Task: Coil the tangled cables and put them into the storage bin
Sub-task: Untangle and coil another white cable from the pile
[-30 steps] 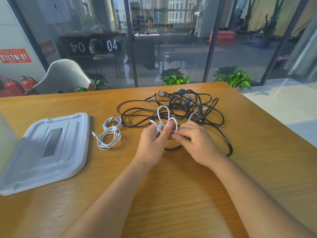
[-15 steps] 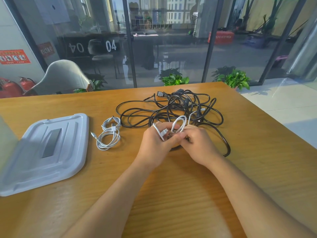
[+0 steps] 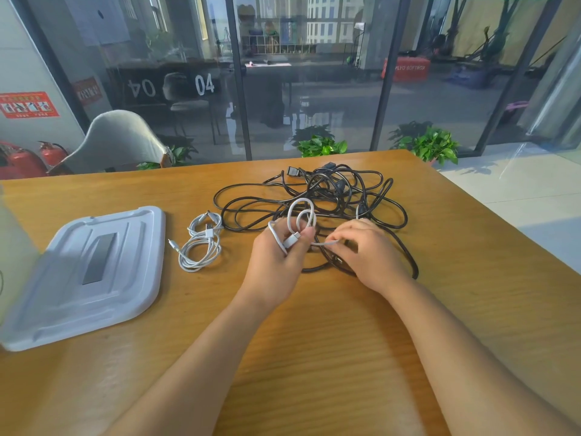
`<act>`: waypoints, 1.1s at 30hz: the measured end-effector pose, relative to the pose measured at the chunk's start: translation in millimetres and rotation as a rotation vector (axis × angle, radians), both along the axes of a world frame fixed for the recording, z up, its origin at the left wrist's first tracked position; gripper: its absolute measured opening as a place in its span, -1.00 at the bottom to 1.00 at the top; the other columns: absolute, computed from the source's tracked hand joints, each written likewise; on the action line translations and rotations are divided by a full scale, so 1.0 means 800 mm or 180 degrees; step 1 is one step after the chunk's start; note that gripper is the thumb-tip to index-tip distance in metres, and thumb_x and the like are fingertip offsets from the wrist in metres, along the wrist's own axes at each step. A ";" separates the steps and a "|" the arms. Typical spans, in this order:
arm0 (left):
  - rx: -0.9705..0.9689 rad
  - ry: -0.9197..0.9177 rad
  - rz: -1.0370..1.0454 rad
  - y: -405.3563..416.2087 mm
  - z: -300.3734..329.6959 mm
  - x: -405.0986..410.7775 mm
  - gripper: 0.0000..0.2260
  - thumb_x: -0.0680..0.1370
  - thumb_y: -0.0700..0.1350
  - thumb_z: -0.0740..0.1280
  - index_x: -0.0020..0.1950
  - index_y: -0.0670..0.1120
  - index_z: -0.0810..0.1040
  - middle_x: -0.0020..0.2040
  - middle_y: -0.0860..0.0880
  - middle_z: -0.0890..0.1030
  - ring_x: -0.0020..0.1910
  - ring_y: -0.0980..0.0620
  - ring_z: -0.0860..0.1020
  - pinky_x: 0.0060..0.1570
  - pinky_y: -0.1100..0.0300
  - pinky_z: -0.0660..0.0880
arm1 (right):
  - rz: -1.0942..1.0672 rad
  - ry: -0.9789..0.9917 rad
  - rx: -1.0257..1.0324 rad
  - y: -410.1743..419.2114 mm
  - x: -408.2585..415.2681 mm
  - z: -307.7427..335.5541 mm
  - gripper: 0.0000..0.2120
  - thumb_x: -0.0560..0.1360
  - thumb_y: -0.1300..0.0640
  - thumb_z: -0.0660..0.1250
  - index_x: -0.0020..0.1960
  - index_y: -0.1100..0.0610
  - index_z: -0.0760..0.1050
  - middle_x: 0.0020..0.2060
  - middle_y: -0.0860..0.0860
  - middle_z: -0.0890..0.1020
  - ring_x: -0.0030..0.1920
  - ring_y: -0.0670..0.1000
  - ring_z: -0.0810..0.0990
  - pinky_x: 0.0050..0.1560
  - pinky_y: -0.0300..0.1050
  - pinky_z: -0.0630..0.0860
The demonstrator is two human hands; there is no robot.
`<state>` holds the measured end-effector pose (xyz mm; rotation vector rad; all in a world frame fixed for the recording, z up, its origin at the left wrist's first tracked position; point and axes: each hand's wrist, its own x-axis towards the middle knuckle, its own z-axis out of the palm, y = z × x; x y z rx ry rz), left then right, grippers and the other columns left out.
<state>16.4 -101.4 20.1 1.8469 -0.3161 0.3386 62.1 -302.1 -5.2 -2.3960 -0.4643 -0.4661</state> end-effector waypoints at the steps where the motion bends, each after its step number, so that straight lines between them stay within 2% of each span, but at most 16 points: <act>1: 0.0035 -0.0061 0.0005 0.004 0.000 -0.004 -0.87 0.70 -0.03 0.32 -0.04 0.03 0.57 -0.42 0.24 0.46 -0.42 0.18 0.39 -0.31 0.17 0.44 | -0.0082 0.0045 -0.0016 -0.003 0.001 0.000 -0.82 0.61 -0.08 0.38 0.06 -0.05 0.72 0.02 -0.20 0.63 0.15 -0.15 0.46 0.12 -0.16 0.37; 4: 0.0042 -0.0209 0.0061 0.021 0.003 -0.015 -0.84 0.70 -0.03 0.31 -0.06 0.00 0.56 -0.43 0.16 0.39 -0.45 0.14 0.29 -0.39 0.30 0.30 | -0.0350 -0.0032 -0.0072 -0.010 0.005 0.000 -0.83 0.63 0.04 0.39 0.13 0.03 0.73 0.11 -0.11 0.62 0.23 -0.06 0.46 0.18 -0.17 0.33; 7: -0.0115 -0.0170 0.0148 0.047 0.005 -0.024 -0.84 0.69 -0.03 0.32 -0.07 -0.03 0.55 -0.43 0.11 0.38 -0.47 0.13 0.29 -0.44 0.33 0.30 | -0.0537 -0.0075 0.0023 -0.012 0.001 0.004 -0.83 0.61 0.11 0.43 0.16 0.07 0.73 0.08 -0.05 0.56 0.25 0.02 0.48 0.23 -0.09 0.43; 10: 0.0019 -0.0123 0.0277 0.074 0.003 -0.035 -0.84 0.69 -0.07 0.34 -0.09 -0.05 0.55 -0.47 0.14 0.38 -0.52 0.15 0.31 -0.46 0.40 0.29 | -0.0607 -0.0244 0.0202 -0.004 -0.008 0.013 -0.85 0.58 0.12 0.47 0.13 0.05 0.74 -0.05 -0.05 0.48 0.08 0.02 0.52 0.08 -0.11 0.51; 13: 0.0157 -0.0061 0.0382 0.103 -0.002 -0.046 -0.85 0.68 -0.06 0.34 -0.08 -0.01 0.58 -0.45 0.13 0.40 -0.48 0.16 0.32 -0.43 0.38 0.31 | -0.0413 -0.0279 0.0323 0.013 -0.021 0.023 -0.87 0.55 0.15 0.48 0.06 -0.01 0.75 -0.25 -0.13 0.50 -0.26 -0.10 0.51 -0.21 -0.30 0.41; 15: 0.0284 -0.0024 0.0484 0.119 -0.005 -0.051 -0.85 0.67 -0.04 0.35 -0.08 0.01 0.59 -0.43 0.15 0.41 -0.44 0.16 0.35 -0.40 0.28 0.38 | -0.0242 -0.0344 0.0355 0.025 -0.031 0.025 -0.83 0.53 0.20 0.45 0.03 -0.03 0.74 -0.32 -0.17 0.55 -0.27 -0.11 0.55 -0.26 -0.41 0.38; 17: 0.0373 0.0078 0.0540 0.131 -0.008 -0.056 -0.83 0.67 -0.02 0.36 -0.10 0.00 0.58 -0.42 0.17 0.41 -0.43 0.15 0.36 -0.37 0.05 0.48 | -0.0096 -0.0305 0.0555 0.036 -0.040 0.026 -0.77 0.54 0.24 0.40 0.07 -0.02 0.73 -0.26 -0.22 0.63 -0.17 -0.17 0.60 -0.23 -0.45 0.42; 19: 0.0446 0.0125 0.0545 0.138 -0.011 -0.060 -0.80 0.67 -0.02 0.37 -0.14 -0.01 0.57 -0.41 0.17 0.41 -0.43 0.12 0.38 -0.36 -0.04 0.48 | 0.0037 -0.0201 0.0832 0.048 -0.044 0.027 -0.74 0.56 0.26 0.37 0.12 -0.02 0.72 -0.14 -0.19 0.68 -0.08 -0.16 0.62 -0.23 -0.41 0.47; 21: 0.0539 0.0128 0.0568 0.141 -0.014 -0.064 -0.80 0.64 0.01 0.40 -0.16 0.01 0.58 -0.40 0.16 0.44 -0.42 0.13 0.38 -0.36 0.08 0.42 | 0.0144 -0.0232 0.0985 0.061 -0.048 0.027 -0.79 0.60 0.21 0.38 0.16 0.00 0.70 -0.07 -0.16 0.70 -0.02 -0.11 0.64 -0.26 -0.33 0.52; 24: 0.0749 0.0086 0.0610 0.140 -0.018 -0.067 -0.87 0.58 0.02 0.48 -0.15 0.08 0.62 -0.33 0.23 0.53 -0.35 0.18 0.44 -0.28 0.24 0.35 | 0.0316 -0.0371 0.0843 0.082 -0.056 0.021 -0.81 0.61 0.15 0.40 0.18 -0.03 0.66 -0.11 -0.18 0.65 -0.07 -0.05 0.62 -0.23 -0.31 0.52; 26: 0.0703 0.0080 0.0615 0.139 -0.021 -0.066 -0.91 0.54 0.03 0.52 -0.05 0.09 0.64 -0.25 0.22 0.54 -0.31 0.20 0.47 -0.24 0.26 0.38 | 0.0376 -0.0352 0.0674 0.094 -0.059 0.016 -0.76 0.60 0.12 0.40 0.24 -0.09 0.61 -0.11 -0.21 0.63 -0.12 -0.05 0.61 -0.19 -0.32 0.49; 28: 0.0507 0.0146 0.0623 0.139 -0.023 -0.065 -0.78 0.51 0.02 0.56 0.12 0.09 0.64 -0.17 0.16 0.54 -0.34 0.18 0.46 -0.25 0.23 0.43 | 0.0384 -0.0345 0.0447 0.101 -0.059 0.013 -0.69 0.61 0.08 0.39 0.33 -0.14 0.55 -0.02 -0.23 0.65 -0.12 -0.11 0.61 -0.18 -0.24 0.54; 30: 0.0291 0.0203 0.0622 0.140 -0.025 -0.065 -0.65 0.49 -0.01 0.58 0.23 0.10 0.60 -0.08 0.13 0.56 -0.37 0.13 0.45 -0.28 0.21 0.47 | 0.0312 -0.0349 0.0088 0.103 -0.057 0.013 -0.63 0.63 0.02 0.35 0.42 -0.18 0.47 0.20 -0.21 0.61 0.04 -0.17 0.60 -0.04 -0.15 0.60; 31: 0.0234 0.0222 0.0631 0.141 -0.025 -0.065 -0.61 0.49 -0.01 0.58 0.27 0.11 0.59 -0.05 0.13 0.57 -0.38 0.13 0.44 -0.30 0.24 0.48 | 0.0254 -0.0325 -0.0102 0.102 -0.057 0.013 -0.59 0.64 -0.02 0.34 0.47 -0.19 0.44 0.36 -0.16 0.54 0.21 -0.16 0.55 0.13 -0.11 0.58; 32: 0.0207 0.0246 0.0651 0.142 -0.026 -0.064 -0.58 0.49 -0.01 0.58 0.31 0.13 0.57 -0.01 0.13 0.59 -0.38 0.13 0.45 -0.31 0.28 0.49 | 0.0187 -0.0272 -0.0268 0.100 -0.056 0.013 -0.55 0.64 -0.05 0.32 0.51 -0.20 0.39 0.49 -0.12 0.43 0.39 -0.11 0.44 0.28 -0.10 0.47; 33: 0.0212 0.0270 0.0675 0.143 -0.026 -0.064 -0.56 0.49 0.00 0.57 0.33 0.15 0.56 0.03 0.14 0.60 -0.38 0.15 0.45 -0.31 0.31 0.50 | 0.0132 -0.0204 -0.0388 0.096 -0.056 0.014 -0.51 0.64 -0.08 0.31 0.55 -0.22 0.35 0.59 -0.10 0.30 0.50 -0.09 0.30 0.36 -0.09 0.36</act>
